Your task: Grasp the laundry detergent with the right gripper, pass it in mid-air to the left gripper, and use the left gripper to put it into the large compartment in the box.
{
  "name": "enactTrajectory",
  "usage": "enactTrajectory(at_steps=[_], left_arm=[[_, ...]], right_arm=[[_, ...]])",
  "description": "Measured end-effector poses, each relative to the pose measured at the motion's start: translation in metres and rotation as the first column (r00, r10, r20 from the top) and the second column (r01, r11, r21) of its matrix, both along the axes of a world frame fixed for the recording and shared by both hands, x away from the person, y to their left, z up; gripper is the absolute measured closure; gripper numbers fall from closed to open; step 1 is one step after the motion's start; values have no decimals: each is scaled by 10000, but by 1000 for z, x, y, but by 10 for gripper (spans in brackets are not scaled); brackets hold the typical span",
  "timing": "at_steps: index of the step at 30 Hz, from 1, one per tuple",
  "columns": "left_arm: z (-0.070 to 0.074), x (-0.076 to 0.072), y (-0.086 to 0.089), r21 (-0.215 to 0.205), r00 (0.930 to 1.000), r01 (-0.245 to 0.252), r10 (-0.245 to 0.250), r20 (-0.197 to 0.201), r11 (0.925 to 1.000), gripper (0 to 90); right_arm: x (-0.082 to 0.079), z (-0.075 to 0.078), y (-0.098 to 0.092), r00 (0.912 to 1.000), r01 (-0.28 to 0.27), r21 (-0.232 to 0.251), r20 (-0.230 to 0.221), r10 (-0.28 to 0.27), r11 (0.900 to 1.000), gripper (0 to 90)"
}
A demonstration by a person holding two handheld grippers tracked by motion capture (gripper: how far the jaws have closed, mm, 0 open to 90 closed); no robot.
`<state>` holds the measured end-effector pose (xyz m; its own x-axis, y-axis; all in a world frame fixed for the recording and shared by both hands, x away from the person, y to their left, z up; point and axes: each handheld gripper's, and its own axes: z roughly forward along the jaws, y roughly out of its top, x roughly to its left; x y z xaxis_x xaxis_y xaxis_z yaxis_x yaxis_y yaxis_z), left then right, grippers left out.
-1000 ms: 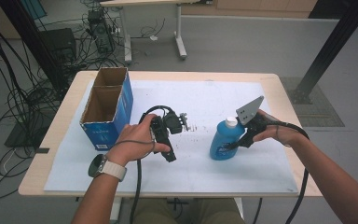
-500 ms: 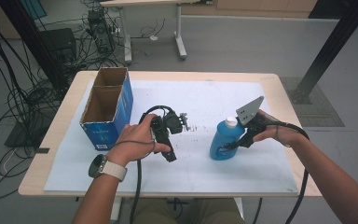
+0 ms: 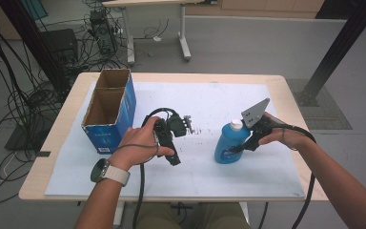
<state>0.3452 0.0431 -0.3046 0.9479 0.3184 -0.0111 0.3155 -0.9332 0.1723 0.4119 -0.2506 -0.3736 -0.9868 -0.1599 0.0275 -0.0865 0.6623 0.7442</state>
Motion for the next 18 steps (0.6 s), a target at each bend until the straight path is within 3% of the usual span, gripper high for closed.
enactTrajectory(at_steps=[18], left_arm=[[1, 0, 1, -49, 10000, -3, 3, 43, 10000, 125]], right_arm=[[0, 0, 0, 10000, 23, 29, -16, -23, 10000, 435]])
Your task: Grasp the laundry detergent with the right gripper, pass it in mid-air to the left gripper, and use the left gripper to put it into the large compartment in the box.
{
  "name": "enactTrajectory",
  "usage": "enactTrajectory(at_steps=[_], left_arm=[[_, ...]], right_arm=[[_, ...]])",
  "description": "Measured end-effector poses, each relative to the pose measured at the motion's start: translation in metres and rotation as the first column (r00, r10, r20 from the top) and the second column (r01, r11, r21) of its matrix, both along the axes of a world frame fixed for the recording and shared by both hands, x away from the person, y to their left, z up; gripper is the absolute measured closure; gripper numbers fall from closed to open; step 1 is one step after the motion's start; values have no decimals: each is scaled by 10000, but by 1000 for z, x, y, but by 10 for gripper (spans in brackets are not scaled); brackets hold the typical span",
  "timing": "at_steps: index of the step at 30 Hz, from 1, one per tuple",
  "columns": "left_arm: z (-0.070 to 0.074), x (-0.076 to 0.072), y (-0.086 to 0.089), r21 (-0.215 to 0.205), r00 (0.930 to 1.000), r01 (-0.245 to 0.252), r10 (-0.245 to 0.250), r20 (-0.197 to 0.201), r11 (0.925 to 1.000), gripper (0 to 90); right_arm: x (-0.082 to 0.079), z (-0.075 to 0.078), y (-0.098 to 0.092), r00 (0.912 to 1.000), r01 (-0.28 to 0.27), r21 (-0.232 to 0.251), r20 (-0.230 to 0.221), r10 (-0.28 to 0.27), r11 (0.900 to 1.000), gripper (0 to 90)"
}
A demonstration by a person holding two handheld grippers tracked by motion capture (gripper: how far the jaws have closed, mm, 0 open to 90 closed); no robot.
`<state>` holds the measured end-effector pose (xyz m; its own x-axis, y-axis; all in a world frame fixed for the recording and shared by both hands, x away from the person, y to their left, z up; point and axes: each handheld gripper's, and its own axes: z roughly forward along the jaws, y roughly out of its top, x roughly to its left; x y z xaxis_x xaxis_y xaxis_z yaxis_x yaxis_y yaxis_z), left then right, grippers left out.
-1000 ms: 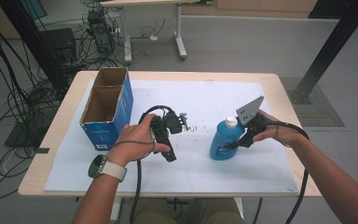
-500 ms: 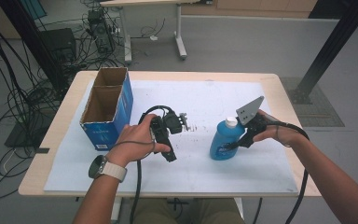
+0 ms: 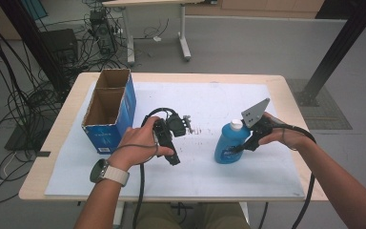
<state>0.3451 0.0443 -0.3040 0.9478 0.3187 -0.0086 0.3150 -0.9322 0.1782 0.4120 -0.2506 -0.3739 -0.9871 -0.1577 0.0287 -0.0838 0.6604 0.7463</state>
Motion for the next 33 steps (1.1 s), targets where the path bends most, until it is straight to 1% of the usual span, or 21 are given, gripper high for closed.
enactTrajectory(at_steps=[33], left_arm=[[2, 2, 1, -11, 10000, -30, 30, 40, 10000, 125]], right_arm=[[0, -1, -1, 10000, 23, 114, -56, -22, 9999, 435]])
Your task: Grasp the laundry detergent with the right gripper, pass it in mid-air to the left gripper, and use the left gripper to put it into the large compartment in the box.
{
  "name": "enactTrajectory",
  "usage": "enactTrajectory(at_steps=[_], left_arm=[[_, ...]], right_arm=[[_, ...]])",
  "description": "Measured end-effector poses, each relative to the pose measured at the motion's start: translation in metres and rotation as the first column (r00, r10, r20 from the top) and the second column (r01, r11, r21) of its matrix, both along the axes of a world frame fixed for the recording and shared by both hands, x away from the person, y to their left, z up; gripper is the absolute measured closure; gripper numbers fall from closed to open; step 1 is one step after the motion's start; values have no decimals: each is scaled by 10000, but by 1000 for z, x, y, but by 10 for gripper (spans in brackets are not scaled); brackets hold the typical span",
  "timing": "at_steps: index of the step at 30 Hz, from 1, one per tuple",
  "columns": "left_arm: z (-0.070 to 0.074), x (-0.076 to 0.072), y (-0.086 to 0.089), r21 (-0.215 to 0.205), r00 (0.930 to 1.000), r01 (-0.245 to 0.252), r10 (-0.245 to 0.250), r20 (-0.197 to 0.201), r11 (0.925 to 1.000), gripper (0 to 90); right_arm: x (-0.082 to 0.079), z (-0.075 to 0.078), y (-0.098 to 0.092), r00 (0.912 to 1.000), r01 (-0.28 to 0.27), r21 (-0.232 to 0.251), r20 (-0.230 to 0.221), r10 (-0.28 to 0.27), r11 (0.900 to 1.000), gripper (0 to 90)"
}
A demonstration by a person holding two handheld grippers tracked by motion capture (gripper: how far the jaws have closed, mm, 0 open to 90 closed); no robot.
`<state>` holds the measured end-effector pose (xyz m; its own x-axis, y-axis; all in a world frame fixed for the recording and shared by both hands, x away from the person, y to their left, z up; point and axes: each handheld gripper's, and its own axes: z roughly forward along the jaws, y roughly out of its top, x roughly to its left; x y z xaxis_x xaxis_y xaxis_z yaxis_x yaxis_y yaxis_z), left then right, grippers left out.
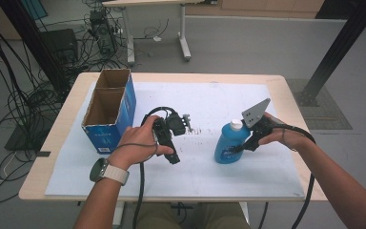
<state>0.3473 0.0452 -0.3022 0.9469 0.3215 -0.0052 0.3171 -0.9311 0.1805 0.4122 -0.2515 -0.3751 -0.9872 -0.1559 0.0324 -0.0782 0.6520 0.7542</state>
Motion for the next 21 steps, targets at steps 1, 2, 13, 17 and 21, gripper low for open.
enactTrajectory(at_steps=[1, 2, 13, 17, 21], left_arm=[[0, 0, 0, 22, 10000, 6, -6, -6, 10000, 125], [0, 0, 0, 22, 10000, 6, -6, -6, 10000, 125], [6, 0, 4, 21, 9999, -123, 123, 84, 9999, 123], [11, -1, 5, -10, 9994, -206, 206, 264, 9998, 110], [22, -2, 5, -83, 9985, -278, 282, 461, 9996, 103]], right_arm=[[0, 0, 0, 10000, -10, -10, 15, 10, 10000, 435], [0, 0, 0, 10000, 3, -15, 6, -3, 10000, 435], [-4, 3, 0, 9998, 133, -89, 174, -131, 9999, 437], [-6, 8, 0, 9996, 214, -167, 202, -211, 9996, 437], [-12, 18, -1, 9987, 445, -74, 259, -443, 9990, 437]])
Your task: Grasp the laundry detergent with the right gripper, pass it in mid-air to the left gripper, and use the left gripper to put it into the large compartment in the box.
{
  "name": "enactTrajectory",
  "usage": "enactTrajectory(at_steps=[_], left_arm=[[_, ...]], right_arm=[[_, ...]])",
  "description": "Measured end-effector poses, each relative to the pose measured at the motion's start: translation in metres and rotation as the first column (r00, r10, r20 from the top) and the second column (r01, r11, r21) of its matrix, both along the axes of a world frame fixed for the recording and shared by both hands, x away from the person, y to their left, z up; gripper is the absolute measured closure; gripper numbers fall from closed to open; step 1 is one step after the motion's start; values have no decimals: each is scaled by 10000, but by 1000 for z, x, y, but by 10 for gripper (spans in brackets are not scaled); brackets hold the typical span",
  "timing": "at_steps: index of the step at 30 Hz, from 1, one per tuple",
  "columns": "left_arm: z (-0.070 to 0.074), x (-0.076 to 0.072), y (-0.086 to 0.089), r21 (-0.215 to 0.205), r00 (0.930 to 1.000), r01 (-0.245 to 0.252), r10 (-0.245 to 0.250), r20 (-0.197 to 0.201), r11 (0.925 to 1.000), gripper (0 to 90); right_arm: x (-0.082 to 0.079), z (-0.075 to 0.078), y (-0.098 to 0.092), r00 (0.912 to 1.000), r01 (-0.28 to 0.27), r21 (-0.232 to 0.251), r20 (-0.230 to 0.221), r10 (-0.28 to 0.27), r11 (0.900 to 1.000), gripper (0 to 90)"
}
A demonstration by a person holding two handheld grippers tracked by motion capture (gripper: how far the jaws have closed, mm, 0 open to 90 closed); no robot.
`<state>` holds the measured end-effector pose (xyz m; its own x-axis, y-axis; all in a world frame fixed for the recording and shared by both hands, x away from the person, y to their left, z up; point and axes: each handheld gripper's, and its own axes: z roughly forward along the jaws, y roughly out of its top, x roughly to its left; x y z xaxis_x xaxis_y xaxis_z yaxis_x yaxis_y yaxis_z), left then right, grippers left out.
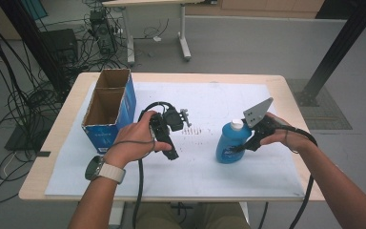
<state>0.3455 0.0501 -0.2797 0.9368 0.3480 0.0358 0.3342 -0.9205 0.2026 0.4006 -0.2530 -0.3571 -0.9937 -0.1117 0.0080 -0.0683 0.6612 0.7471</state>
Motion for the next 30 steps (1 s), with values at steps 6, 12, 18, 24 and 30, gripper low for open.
enactTrajectory(at_steps=[6, 12, 18, 24, 30], left_arm=[[12, -2, -2, 27, 9998, 100, -101, 148, 9999, 95], [33, -4, -8, 232, 9989, 444, -447, 115, 9987, 94], [50, -2, -11, 272, 9976, 685, -685, 19, 9973, 93], [61, 0, -13, 447, 9952, 978, -973, -139, 9942, 84], [73, 3, -20, 516, 9910, 1328, -1318, -223, 9898, 84]], right_arm=[[-9, 15, -2, 9969, 520, 40, -587, -517, 9986, 437], [-19, 30, 1, 9954, 776, -20, -565, -775, 9970, 437], [-26, 40, 8, 9937, 910, -34, -657, -910, 9958, 437], [-32, 49, 13, 9919, 1137, 4, -564, -1135, 9935, 437], [-37, 57, 19, 9911, 1206, 27, -569, -1203, 9927, 437]])
